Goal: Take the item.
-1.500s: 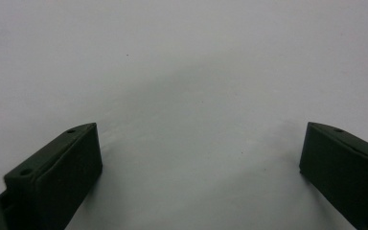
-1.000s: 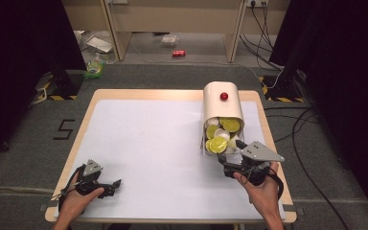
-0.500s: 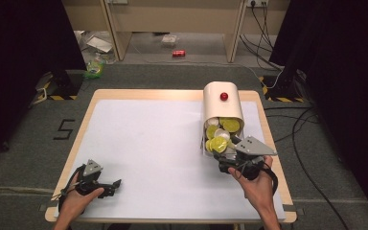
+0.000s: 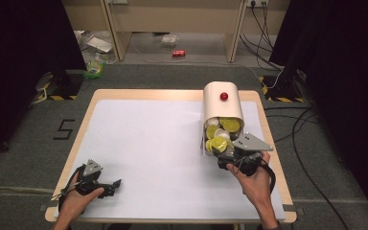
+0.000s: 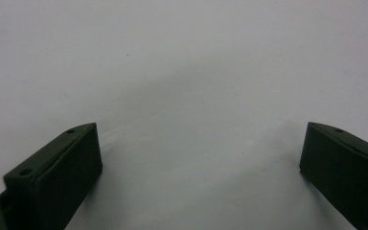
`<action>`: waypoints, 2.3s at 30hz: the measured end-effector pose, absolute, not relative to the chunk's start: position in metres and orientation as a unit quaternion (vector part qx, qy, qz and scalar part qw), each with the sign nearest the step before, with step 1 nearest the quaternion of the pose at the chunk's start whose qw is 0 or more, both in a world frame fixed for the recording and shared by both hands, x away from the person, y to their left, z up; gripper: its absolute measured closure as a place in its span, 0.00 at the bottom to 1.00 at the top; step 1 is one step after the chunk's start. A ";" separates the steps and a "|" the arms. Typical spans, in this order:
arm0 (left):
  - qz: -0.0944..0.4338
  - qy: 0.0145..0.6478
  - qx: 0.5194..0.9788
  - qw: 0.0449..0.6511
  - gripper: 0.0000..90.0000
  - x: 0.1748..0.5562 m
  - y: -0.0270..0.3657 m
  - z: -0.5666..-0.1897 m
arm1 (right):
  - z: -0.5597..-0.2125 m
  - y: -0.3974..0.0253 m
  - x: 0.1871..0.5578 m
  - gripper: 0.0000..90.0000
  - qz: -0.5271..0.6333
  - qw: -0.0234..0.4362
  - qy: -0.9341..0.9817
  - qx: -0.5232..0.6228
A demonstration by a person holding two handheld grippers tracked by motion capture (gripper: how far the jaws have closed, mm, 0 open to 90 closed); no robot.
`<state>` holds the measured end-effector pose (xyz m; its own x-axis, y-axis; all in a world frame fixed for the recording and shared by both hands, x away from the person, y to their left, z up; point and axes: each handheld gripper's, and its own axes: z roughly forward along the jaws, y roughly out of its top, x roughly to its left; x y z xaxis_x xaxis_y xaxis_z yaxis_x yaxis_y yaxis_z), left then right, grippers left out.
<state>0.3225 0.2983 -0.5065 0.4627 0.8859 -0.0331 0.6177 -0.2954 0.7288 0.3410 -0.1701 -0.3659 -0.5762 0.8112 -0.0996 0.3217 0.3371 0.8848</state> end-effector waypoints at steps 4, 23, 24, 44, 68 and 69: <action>0.193 0.481 0.781 0.348 0.00 0.323 0.298 -0.507 | -0.367 -0.172 0.346 0.32 0.439 0.275 0.771 0.371; 0.193 0.481 0.781 0.348 0.00 0.322 0.298 -0.507 | -0.361 -0.189 0.344 0.37 0.438 0.265 0.774 0.372; 0.193 0.481 0.781 0.348 0.00 0.322 0.298 -0.507 | -0.360 -0.191 0.343 0.38 0.436 0.266 0.775 0.372; 0.193 0.481 0.781 0.348 0.00 0.322 0.298 -0.507 | -0.366 -0.189 0.341 0.39 0.422 0.250 0.793 0.361; 0.193 0.481 0.781 0.348 0.00 0.322 0.298 -0.507 | -0.373 -0.168 0.360 0.33 0.430 0.248 0.783 0.375; 0.193 0.481 0.781 0.348 0.00 0.322 0.298 -0.507 | -0.373 -0.166 0.362 0.32 0.432 0.247 0.782 0.375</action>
